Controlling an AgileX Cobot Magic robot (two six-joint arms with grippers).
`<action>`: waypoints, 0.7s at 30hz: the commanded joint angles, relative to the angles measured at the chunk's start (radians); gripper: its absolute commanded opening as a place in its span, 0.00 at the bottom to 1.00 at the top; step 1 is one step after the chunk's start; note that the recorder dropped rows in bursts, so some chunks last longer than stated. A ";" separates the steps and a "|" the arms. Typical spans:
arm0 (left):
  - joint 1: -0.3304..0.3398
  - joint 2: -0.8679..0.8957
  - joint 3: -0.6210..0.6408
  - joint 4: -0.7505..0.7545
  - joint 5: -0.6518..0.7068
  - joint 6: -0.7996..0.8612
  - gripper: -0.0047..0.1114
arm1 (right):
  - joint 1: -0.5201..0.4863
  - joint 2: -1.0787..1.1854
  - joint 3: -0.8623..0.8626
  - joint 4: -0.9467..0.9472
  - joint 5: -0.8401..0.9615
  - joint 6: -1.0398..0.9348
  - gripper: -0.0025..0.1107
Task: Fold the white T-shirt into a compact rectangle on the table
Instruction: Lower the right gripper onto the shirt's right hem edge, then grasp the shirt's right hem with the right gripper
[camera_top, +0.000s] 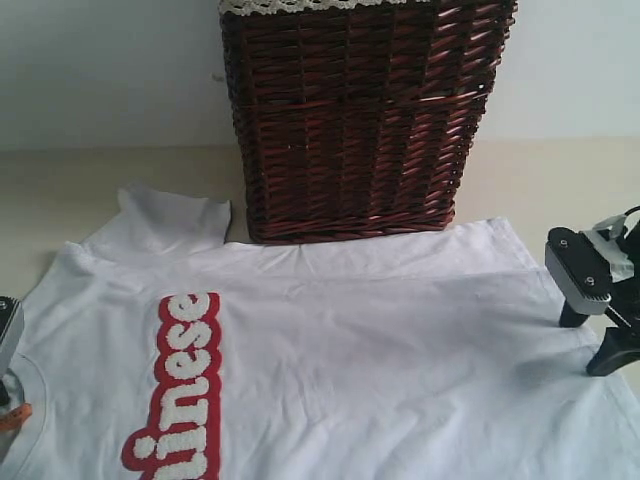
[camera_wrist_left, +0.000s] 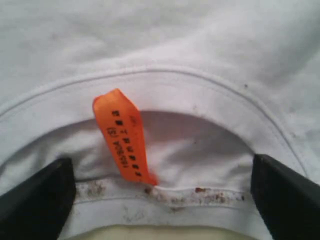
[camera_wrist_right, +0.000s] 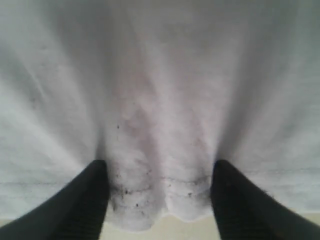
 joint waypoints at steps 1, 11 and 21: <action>-0.003 0.025 0.008 -0.001 -0.005 -0.005 0.83 | -0.003 0.030 0.014 -0.180 0.093 0.011 0.33; -0.003 0.025 0.008 -0.001 -0.005 -0.005 0.83 | 0.001 0.030 0.014 -0.273 0.102 0.069 0.09; -0.003 0.025 0.008 -0.001 -0.005 -0.005 0.83 | 0.001 0.028 0.014 -0.148 0.027 0.221 0.02</action>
